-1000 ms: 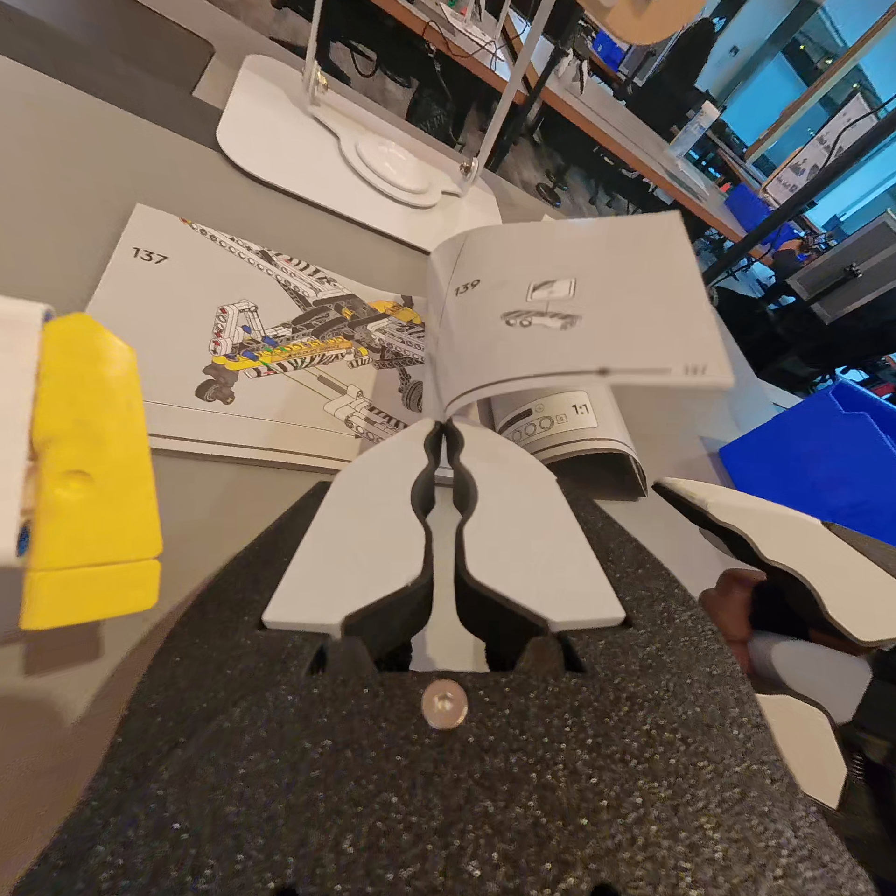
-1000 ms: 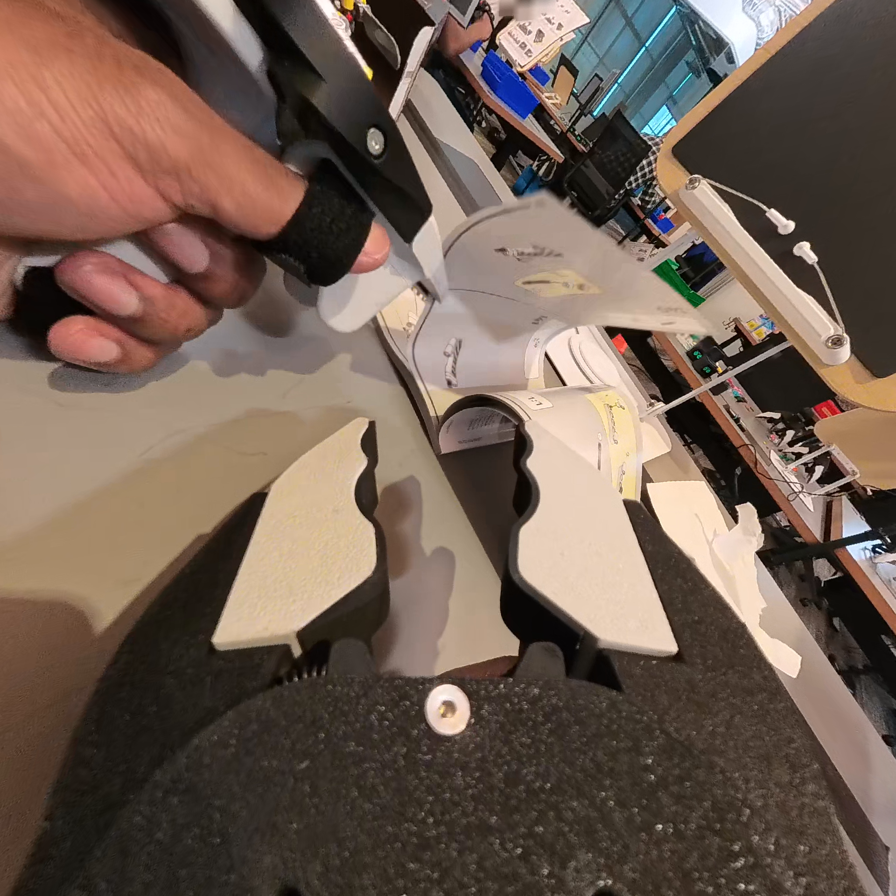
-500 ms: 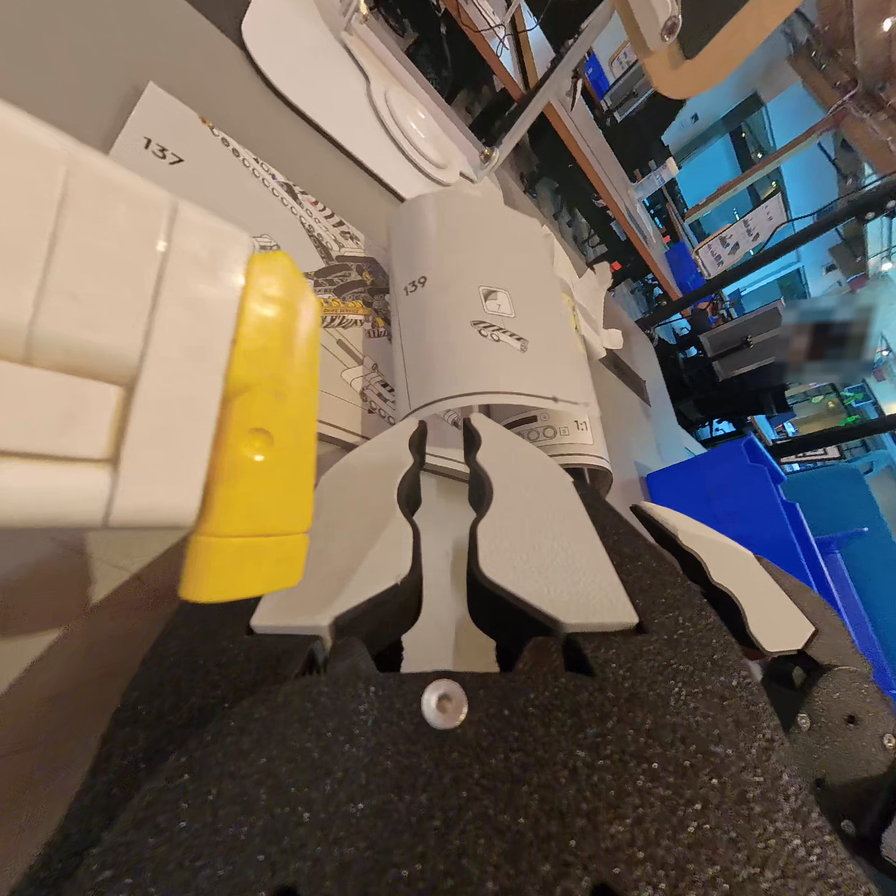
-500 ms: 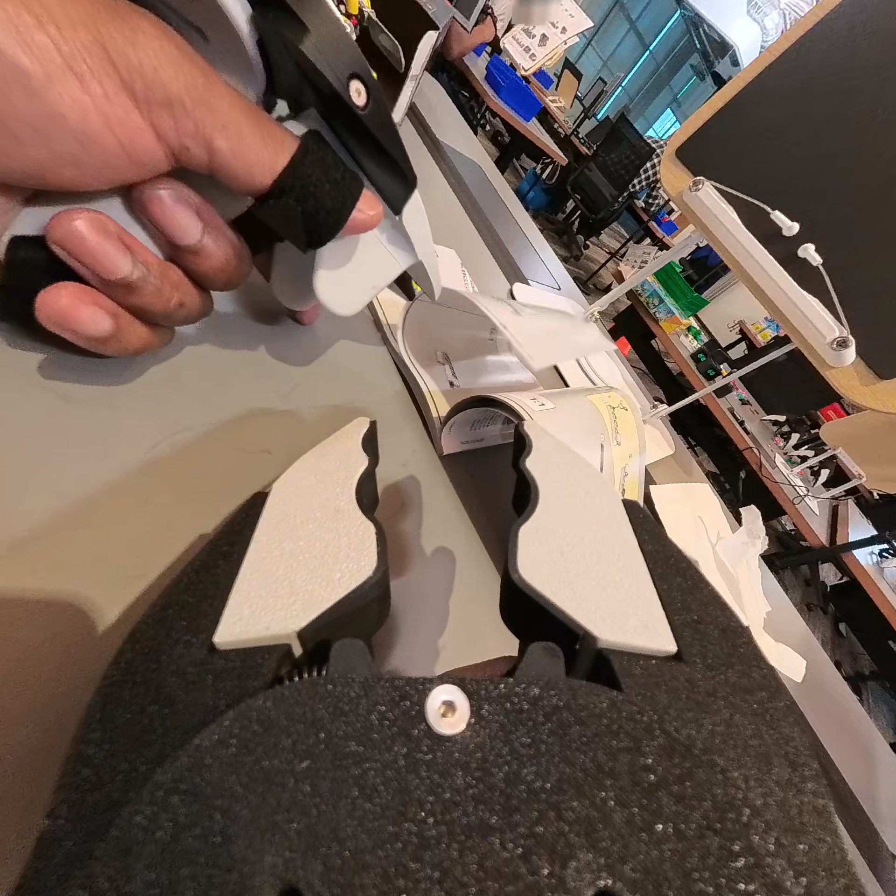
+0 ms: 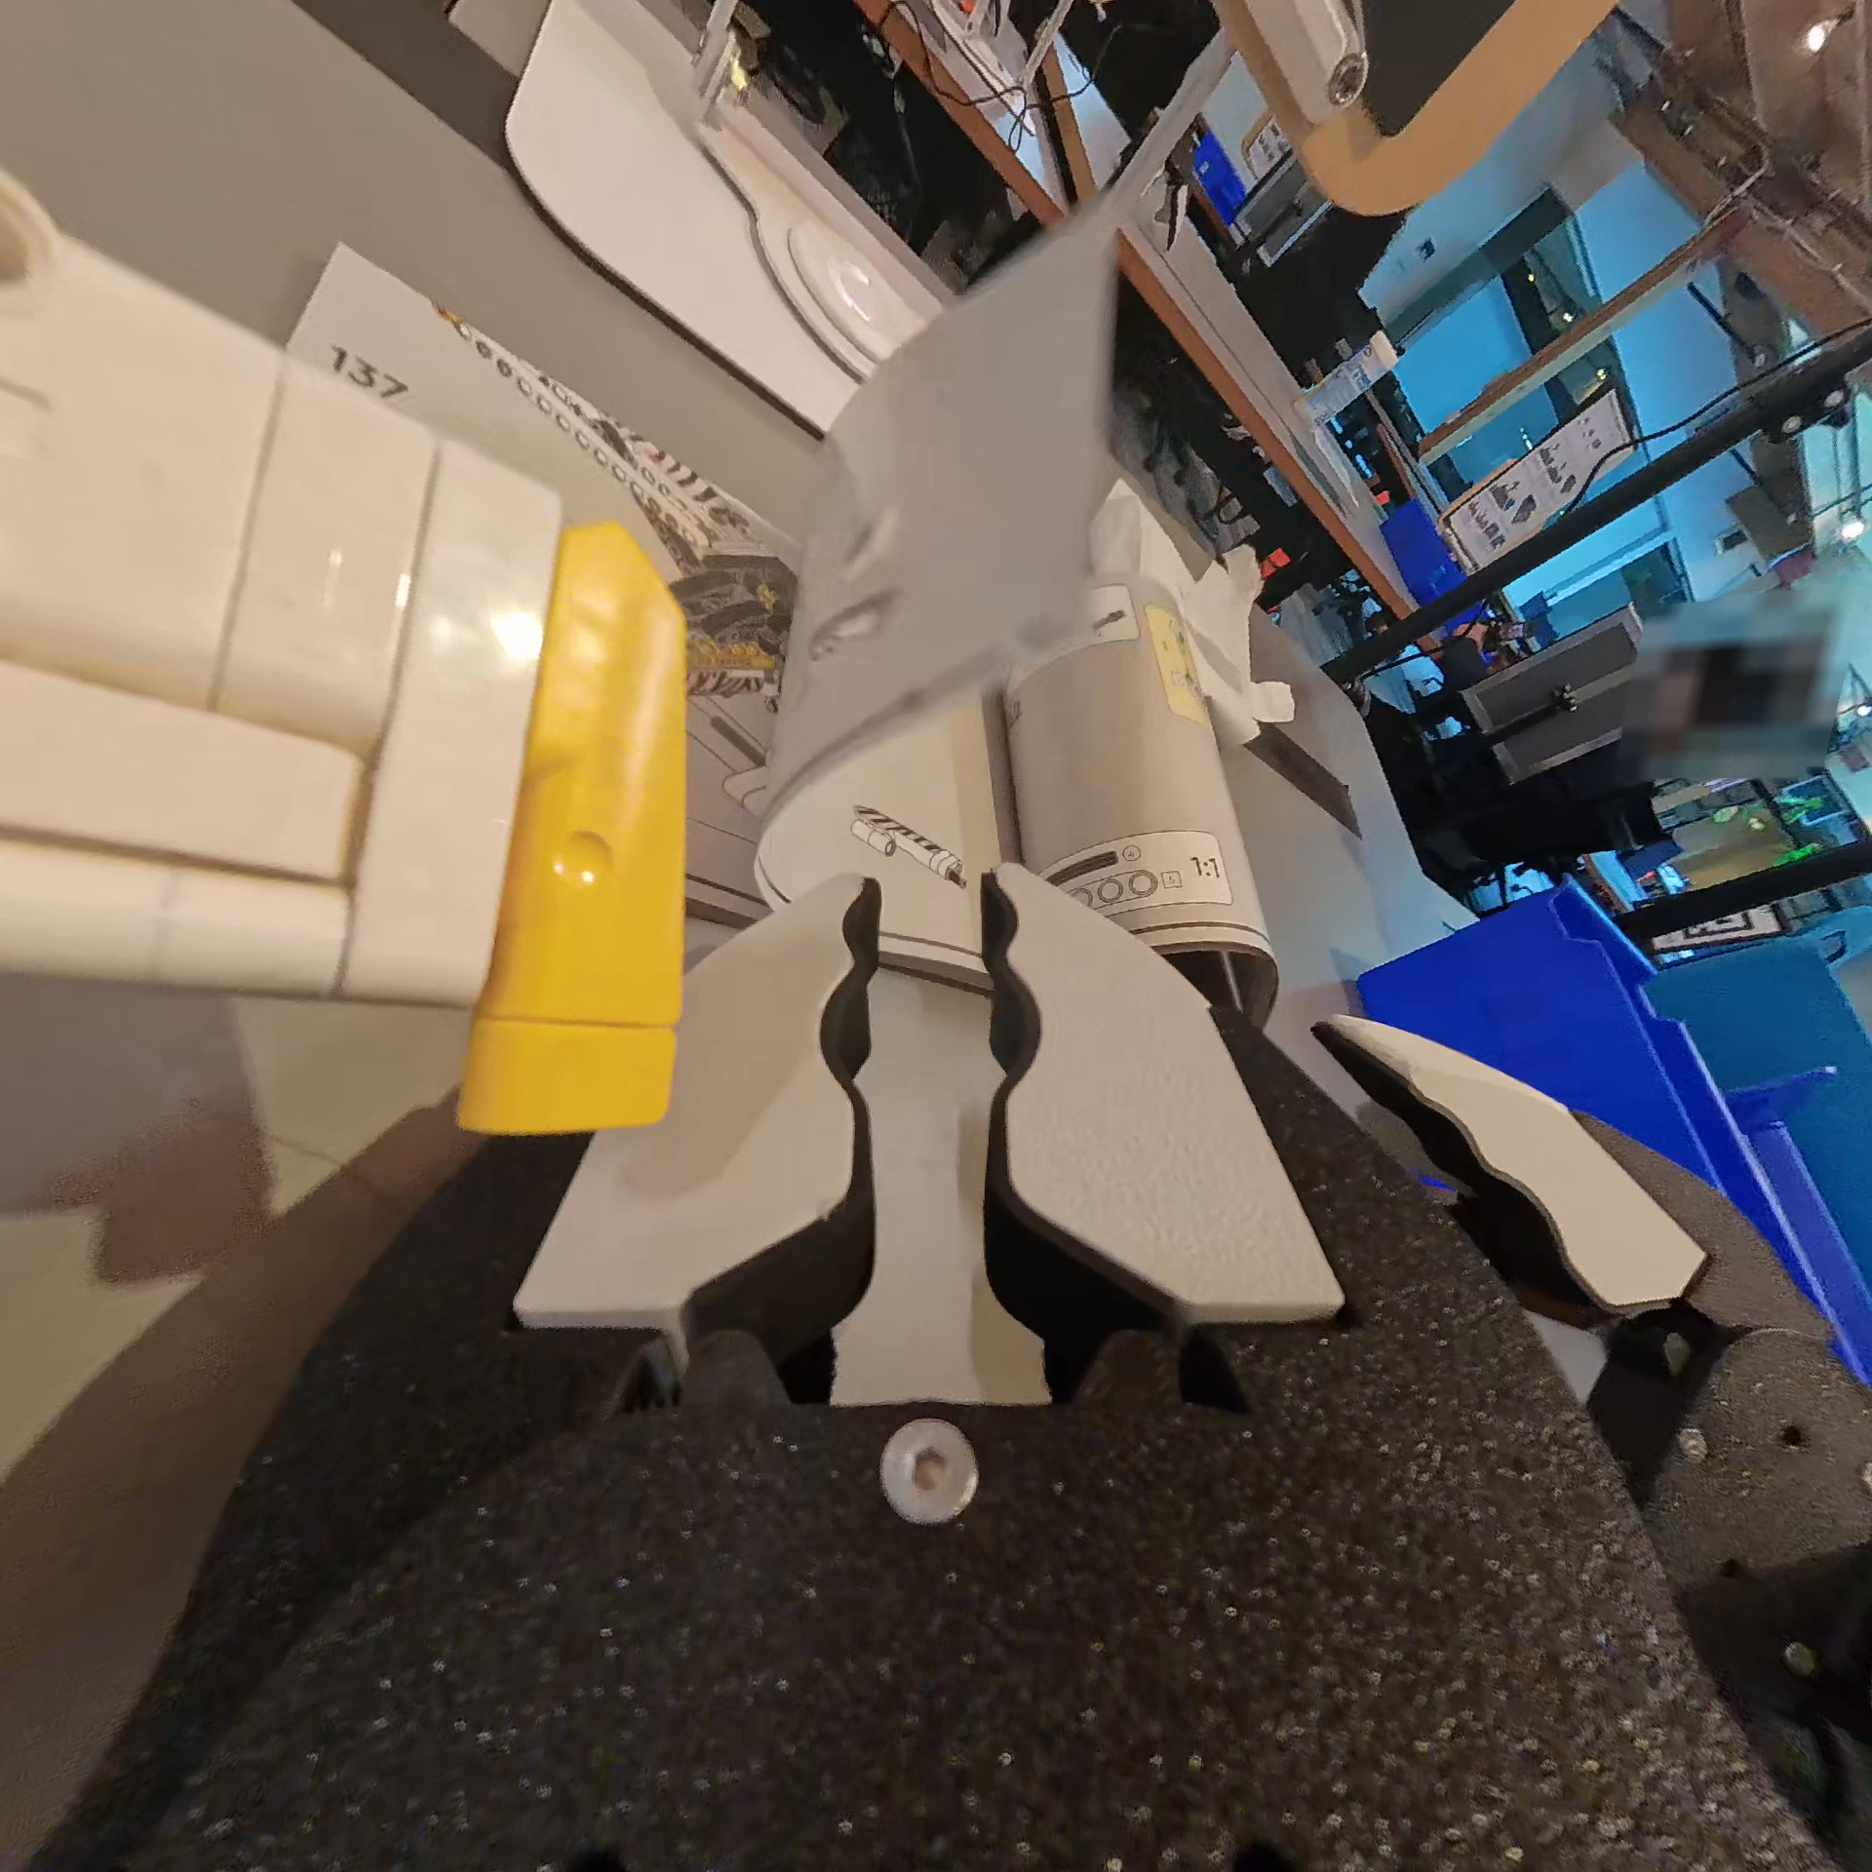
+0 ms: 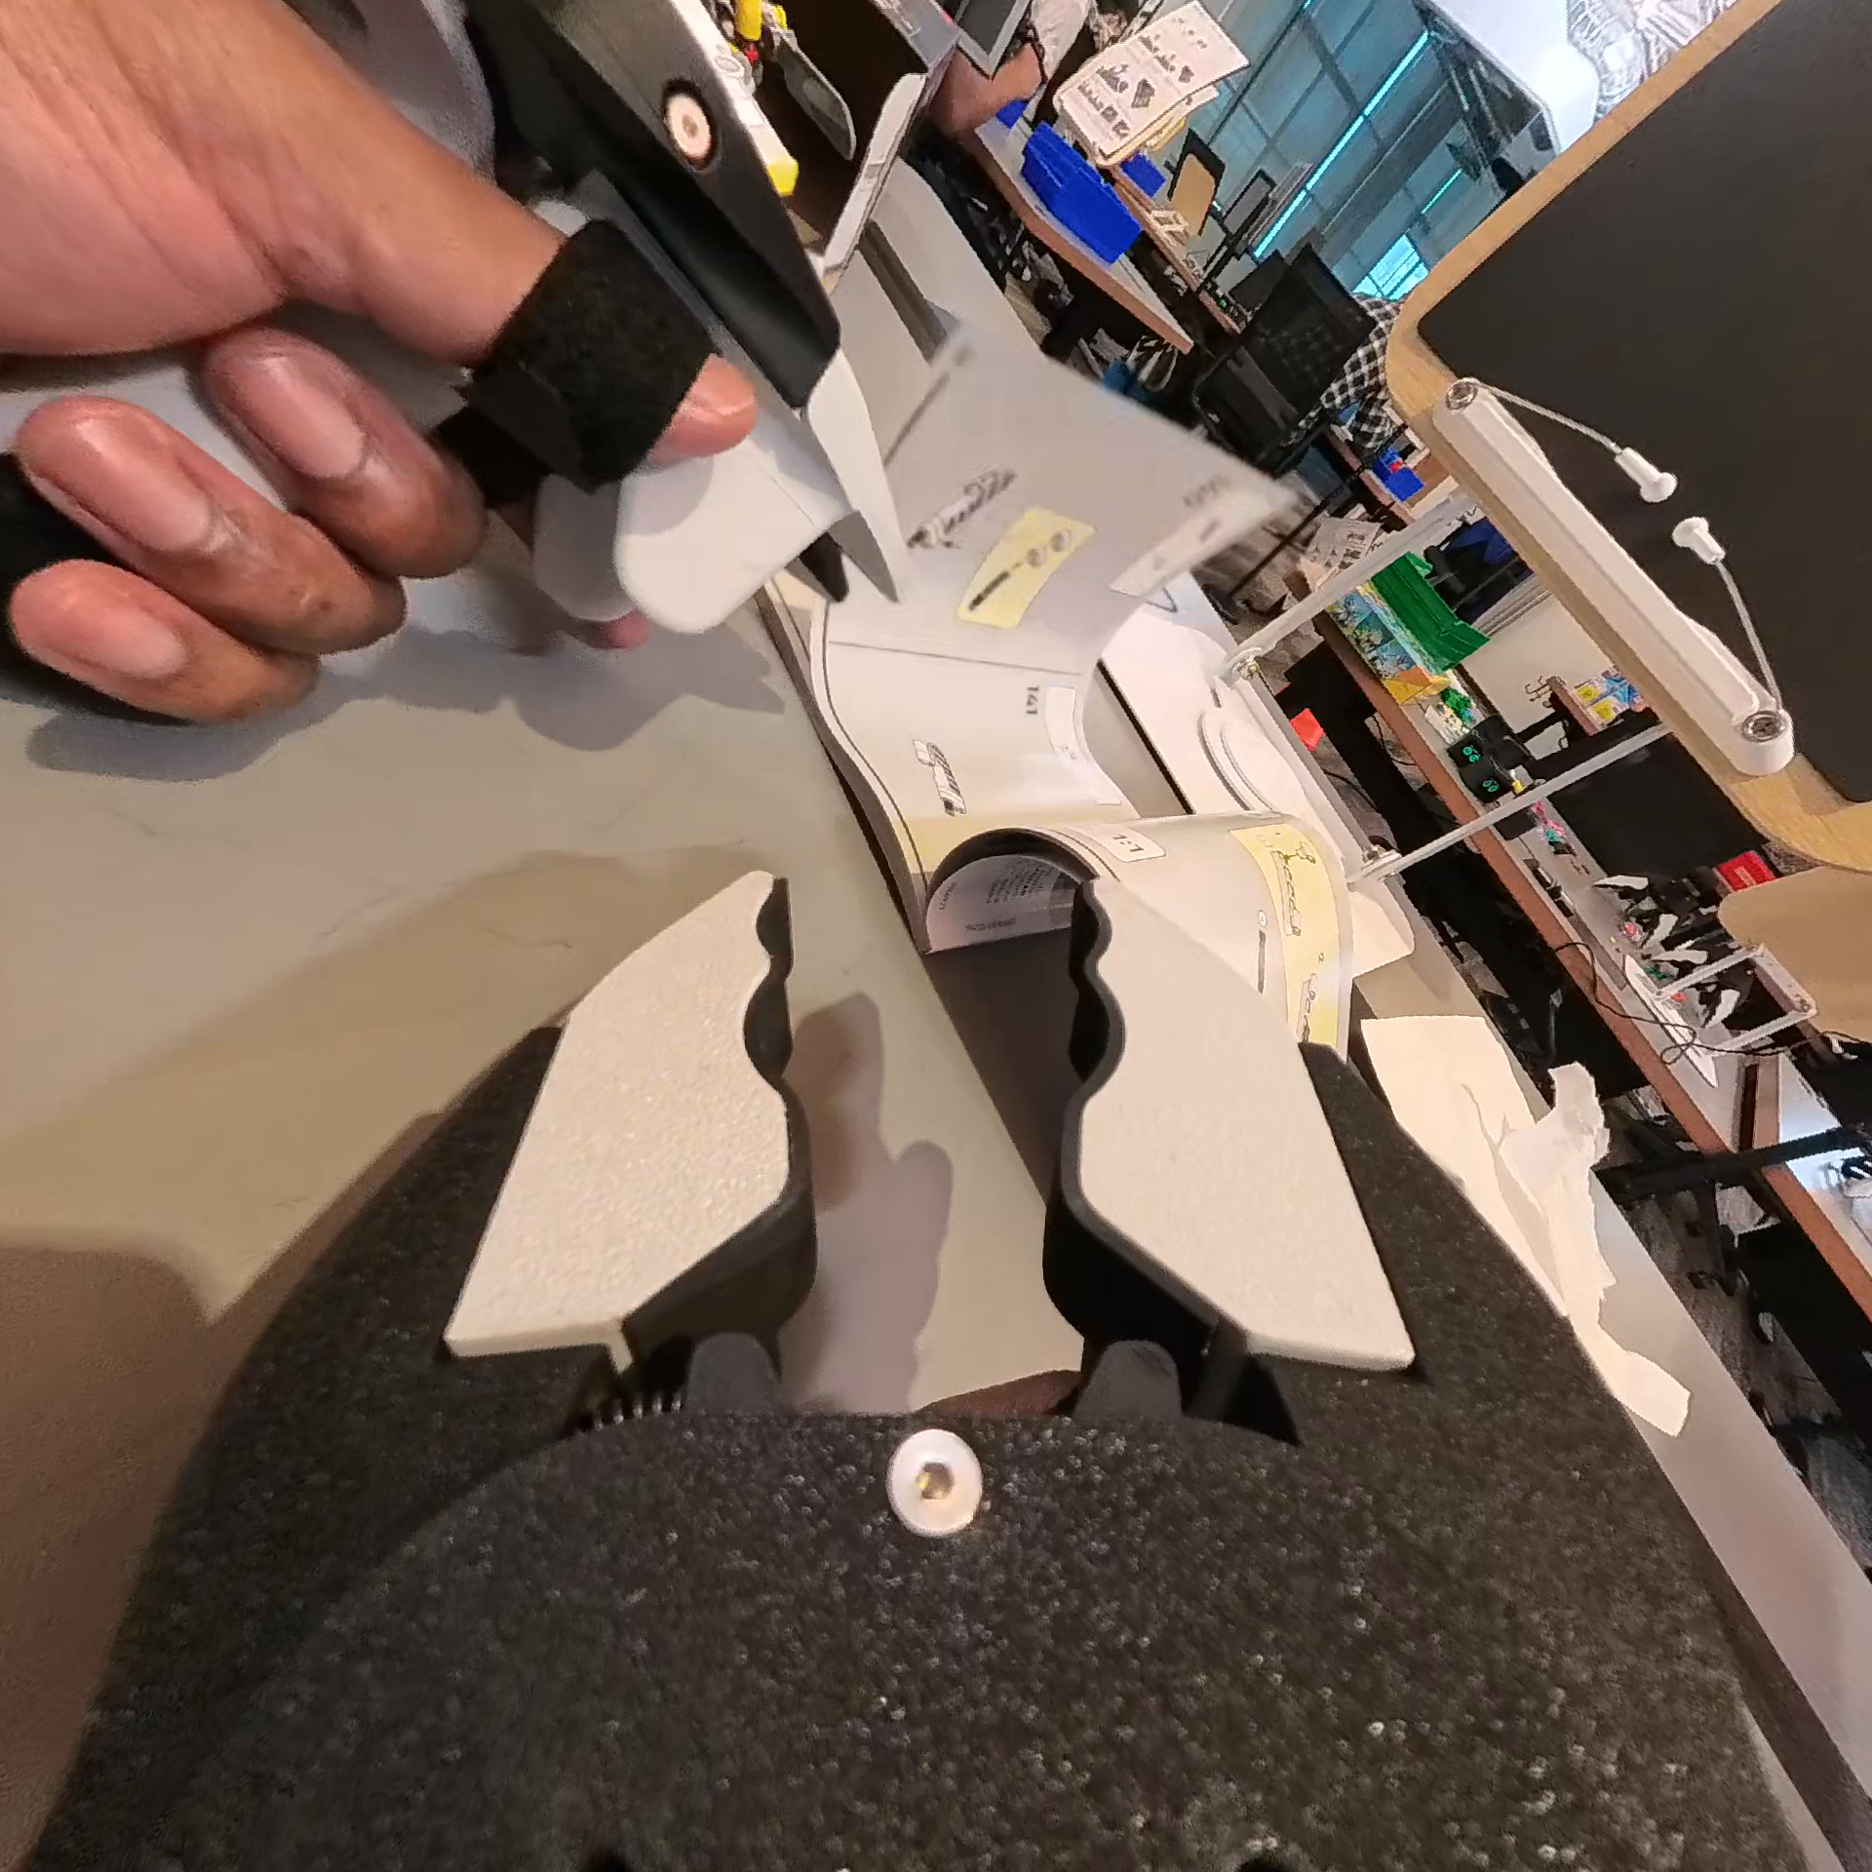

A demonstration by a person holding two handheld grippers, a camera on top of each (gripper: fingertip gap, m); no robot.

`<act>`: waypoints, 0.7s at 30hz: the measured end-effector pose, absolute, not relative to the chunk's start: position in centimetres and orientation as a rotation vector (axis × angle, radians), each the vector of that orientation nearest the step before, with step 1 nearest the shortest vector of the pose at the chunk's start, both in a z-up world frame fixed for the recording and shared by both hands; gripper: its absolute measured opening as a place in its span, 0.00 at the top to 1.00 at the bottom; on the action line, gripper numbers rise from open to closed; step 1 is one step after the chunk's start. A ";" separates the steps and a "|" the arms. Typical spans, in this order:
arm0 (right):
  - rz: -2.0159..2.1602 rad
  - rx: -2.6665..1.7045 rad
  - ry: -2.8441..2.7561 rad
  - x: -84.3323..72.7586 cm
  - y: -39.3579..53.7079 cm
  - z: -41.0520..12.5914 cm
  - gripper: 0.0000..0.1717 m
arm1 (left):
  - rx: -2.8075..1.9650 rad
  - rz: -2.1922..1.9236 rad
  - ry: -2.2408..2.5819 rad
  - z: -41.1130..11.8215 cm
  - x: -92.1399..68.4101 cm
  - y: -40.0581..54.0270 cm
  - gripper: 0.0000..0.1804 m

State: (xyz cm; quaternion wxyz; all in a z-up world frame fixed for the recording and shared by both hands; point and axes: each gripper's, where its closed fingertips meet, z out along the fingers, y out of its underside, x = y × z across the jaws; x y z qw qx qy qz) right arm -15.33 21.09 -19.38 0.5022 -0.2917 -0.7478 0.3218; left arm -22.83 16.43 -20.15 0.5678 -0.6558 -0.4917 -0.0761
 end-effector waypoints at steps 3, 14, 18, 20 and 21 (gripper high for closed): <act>0.776 -0.702 -1.809 -15.3 21.1 -19.4 0.69 | -1.552 -0.155 -1.137 -20.1 -23.0 16.3 0.89; 0.771 -0.697 -1.811 -15.3 21.0 -19.5 0.69 | -1.584 -0.161 -1.098 -20.1 -22.8 16.6 0.88; 0.772 -0.698 -1.810 -15.3 21.0 -19.5 0.69 | -1.610 -0.113 -0.993 -19.3 -22.3 17.0 0.88; 0.773 -0.699 -1.809 -15.3 21.0 -19.4 0.69 | -1.631 -0.084 -0.905 -18.8 -21.7 17.5 0.88; 0.774 -0.701 -1.808 -15.3 21.0 -19.4 0.69 | -1.643 -0.071 -0.845 -18.4 -21.2 17.8 0.88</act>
